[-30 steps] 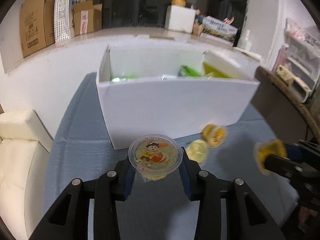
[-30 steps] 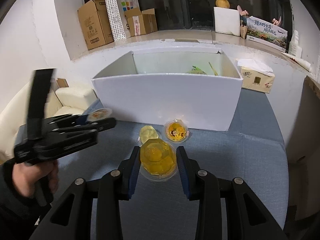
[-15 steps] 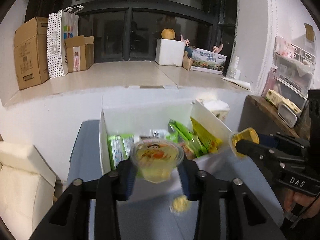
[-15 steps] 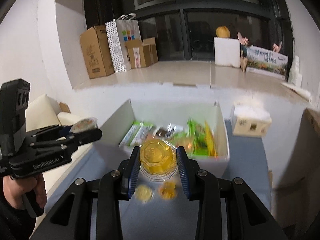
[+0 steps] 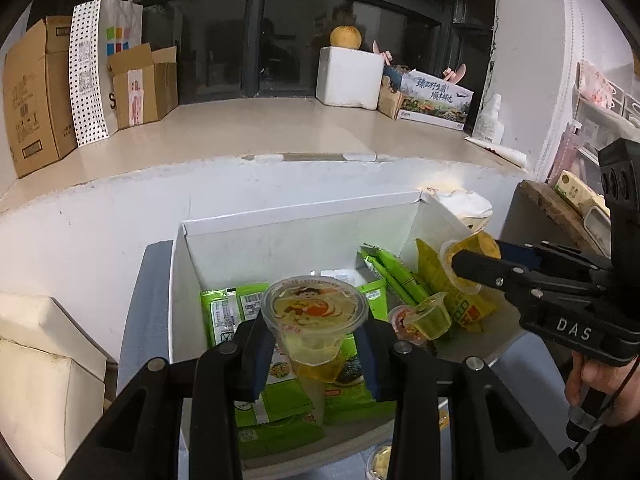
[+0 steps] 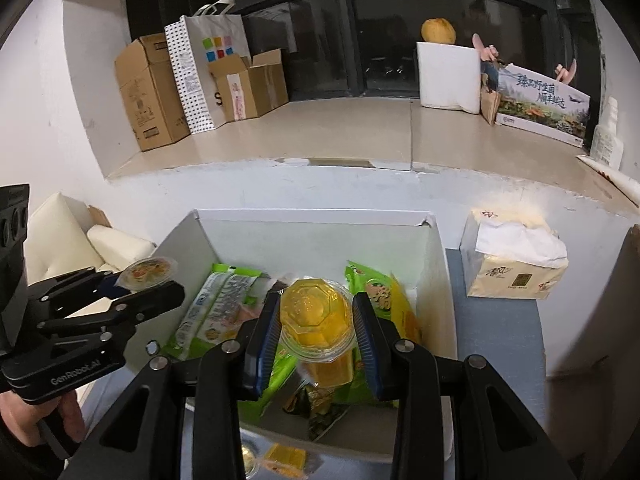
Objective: Organize snacks
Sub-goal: 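Lower both jelly cups into the white box and open both grippers, then grasp the yellow cartoon-lidded jelly cup with the right gripper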
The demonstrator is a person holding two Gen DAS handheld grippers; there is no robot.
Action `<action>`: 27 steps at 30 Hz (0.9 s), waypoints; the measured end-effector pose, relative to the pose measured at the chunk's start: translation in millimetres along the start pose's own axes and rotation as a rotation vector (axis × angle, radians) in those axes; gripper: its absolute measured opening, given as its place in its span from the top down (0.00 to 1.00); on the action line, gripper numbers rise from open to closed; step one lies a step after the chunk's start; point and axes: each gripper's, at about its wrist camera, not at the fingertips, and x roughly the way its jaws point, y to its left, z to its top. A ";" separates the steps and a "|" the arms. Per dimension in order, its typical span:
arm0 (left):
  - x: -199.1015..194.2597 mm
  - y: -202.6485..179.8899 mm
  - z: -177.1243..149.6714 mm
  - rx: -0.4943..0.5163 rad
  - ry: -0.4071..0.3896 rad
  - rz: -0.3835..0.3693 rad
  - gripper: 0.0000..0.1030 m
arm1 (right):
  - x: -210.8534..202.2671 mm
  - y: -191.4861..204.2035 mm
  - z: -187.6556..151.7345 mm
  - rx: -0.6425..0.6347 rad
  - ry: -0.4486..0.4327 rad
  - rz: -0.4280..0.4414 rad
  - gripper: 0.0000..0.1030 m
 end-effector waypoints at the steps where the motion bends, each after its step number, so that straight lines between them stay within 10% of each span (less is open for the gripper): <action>1: 3.7 1.4 -0.2 -0.004 0.016 0.000 0.55 | 1.5 -1.4 0.0 0.004 0.000 -0.005 0.48; 2: 6.9 2.3 -0.5 -0.009 0.034 -0.002 0.48 | 5.0 -4.6 0.8 0.017 0.014 -0.015 0.19; 4: 7.6 3.5 -2.8 -0.006 0.029 0.012 0.07 | 9.0 -8.3 1.8 0.040 0.031 -0.018 0.06; 5: 6.2 3.3 -4.0 0.001 0.019 0.021 0.03 | 7.4 -9.4 1.6 0.043 0.024 -0.015 0.06; 16: -22.3 -1.4 -22.2 -0.008 0.018 0.050 0.00 | -38.5 -5.8 -18.3 0.015 -0.024 -0.025 0.00; 27: -75.8 -33.3 -112.3 -0.042 0.018 -0.018 0.00 | -77.6 1.1 -133.6 0.114 0.014 -0.036 0.00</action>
